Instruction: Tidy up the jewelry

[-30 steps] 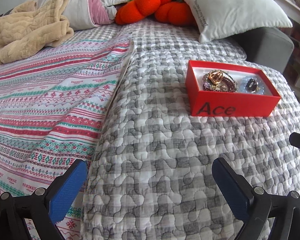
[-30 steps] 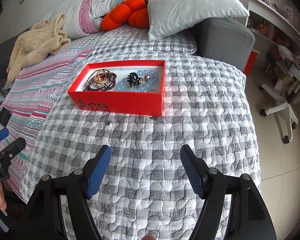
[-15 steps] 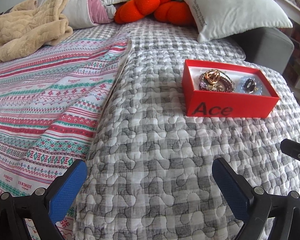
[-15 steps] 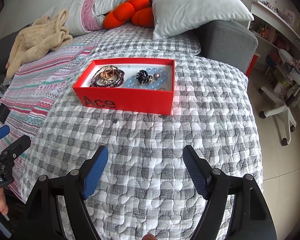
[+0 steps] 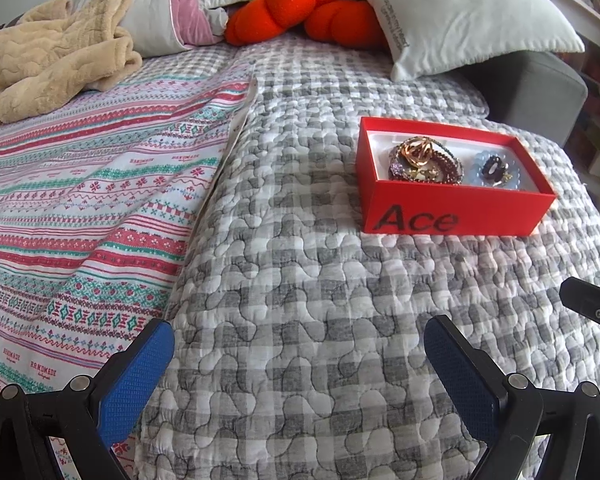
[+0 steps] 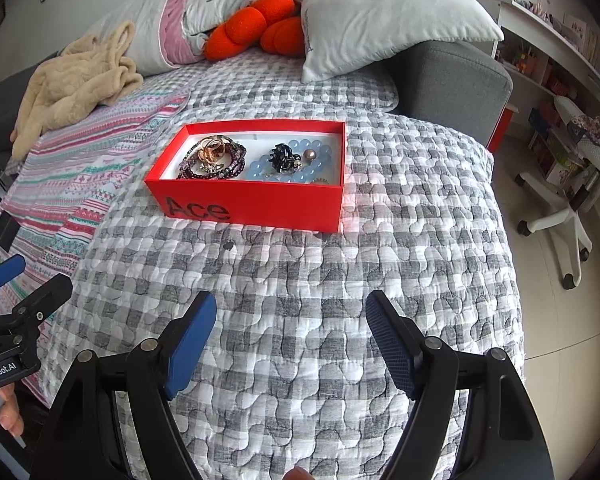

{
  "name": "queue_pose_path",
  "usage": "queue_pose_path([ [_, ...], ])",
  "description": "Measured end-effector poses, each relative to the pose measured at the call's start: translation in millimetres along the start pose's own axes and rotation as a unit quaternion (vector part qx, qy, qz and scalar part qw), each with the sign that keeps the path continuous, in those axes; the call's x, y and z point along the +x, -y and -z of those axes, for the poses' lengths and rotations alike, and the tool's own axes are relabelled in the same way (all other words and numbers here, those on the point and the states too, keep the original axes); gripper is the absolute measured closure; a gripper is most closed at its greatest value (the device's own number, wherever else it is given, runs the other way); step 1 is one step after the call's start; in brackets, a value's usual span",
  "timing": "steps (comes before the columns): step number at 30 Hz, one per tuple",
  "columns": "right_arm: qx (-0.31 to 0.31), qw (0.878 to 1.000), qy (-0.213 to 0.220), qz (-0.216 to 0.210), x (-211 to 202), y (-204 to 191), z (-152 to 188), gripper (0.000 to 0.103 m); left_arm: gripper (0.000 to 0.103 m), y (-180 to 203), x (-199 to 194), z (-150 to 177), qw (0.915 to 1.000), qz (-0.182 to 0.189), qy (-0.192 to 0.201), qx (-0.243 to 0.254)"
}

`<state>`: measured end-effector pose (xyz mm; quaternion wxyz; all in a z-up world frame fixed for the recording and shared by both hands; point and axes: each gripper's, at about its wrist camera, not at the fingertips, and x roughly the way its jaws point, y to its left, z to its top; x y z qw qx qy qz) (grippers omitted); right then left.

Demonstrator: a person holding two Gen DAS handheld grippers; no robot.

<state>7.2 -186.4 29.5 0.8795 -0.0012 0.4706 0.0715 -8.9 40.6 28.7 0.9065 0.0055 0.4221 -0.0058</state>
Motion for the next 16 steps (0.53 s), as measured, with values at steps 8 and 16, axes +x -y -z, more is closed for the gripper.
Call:
queue_pose_path([
  [8, 0.0, 1.0, -0.001, 0.003, 0.3, -0.2, 1.4, 0.023, 0.001, 3.6, 1.7, 0.5, 1.0, 0.001, -0.005, 0.006],
  [16, 0.0, 1.0, -0.002, 0.004, 0.8, -1.3, 0.7, 0.023, 0.001, 7.3, 3.9, 0.0, 0.9999, 0.001, -0.006, 0.012],
])
